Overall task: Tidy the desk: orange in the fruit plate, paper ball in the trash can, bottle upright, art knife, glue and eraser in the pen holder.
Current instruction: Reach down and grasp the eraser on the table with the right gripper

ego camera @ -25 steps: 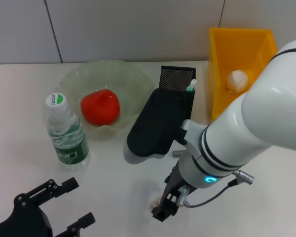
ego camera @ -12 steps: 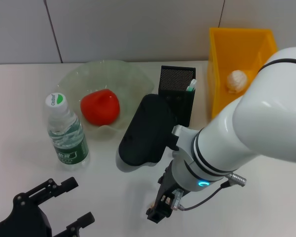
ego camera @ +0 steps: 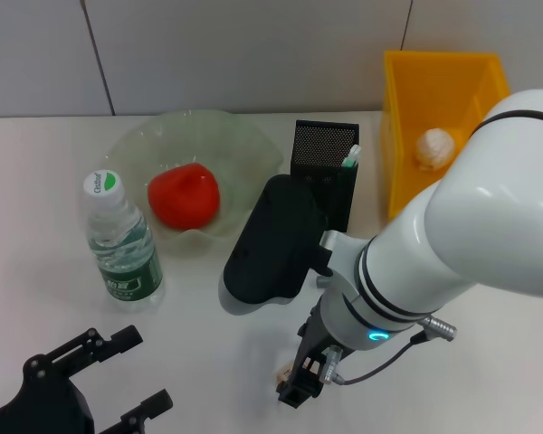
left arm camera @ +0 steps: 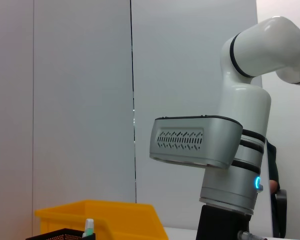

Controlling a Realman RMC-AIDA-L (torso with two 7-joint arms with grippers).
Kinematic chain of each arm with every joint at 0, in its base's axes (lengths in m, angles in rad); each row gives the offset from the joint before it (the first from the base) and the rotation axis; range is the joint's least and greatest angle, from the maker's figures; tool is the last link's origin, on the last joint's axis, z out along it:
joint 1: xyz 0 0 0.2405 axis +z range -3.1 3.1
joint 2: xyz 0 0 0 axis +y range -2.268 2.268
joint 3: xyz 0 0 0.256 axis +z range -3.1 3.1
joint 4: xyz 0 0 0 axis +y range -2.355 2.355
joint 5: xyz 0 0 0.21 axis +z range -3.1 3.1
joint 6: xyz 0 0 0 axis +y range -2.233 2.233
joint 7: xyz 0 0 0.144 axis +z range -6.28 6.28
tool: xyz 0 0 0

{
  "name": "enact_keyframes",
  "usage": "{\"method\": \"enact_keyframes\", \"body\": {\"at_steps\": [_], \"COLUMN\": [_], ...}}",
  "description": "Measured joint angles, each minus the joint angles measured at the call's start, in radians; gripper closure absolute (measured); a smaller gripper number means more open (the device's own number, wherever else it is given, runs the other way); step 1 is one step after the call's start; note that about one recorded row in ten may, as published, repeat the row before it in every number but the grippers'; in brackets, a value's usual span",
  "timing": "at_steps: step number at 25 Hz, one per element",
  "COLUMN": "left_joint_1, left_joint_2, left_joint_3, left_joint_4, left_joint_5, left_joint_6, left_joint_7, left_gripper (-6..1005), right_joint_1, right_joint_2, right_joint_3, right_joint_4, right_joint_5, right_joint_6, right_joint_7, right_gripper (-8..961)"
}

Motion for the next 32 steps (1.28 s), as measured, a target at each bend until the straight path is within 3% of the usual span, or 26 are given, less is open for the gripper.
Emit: {"method": "enact_keyframes", "body": {"at_steps": [14,20,32], "left_joint_1": [0.000,0.000,-0.002], "left_joint_2": [0.000,0.000,0.000], "left_joint_3": [0.000,0.000,0.000], "left_joint_4": [0.000,0.000,0.000], "left_joint_5": [0.000,0.000,0.000], "left_joint_6": [0.005,0.005,0.005], "left_joint_7": [0.001,0.001,0.002], "left_gripper": [330,330,330], "right_joint_1": [0.010,0.012,0.021], "right_joint_2": [0.001,0.002,0.002], "right_joint_3": [-0.018,-0.031,-0.038], "right_joint_4": [-0.002,-0.003,-0.007], "right_joint_5": [-0.007,-0.008,-0.009], "right_joint_6": [-0.008,-0.008,-0.010], "right_joint_7": [0.000,-0.011,-0.020], "right_gripper": [252,466,527]}}
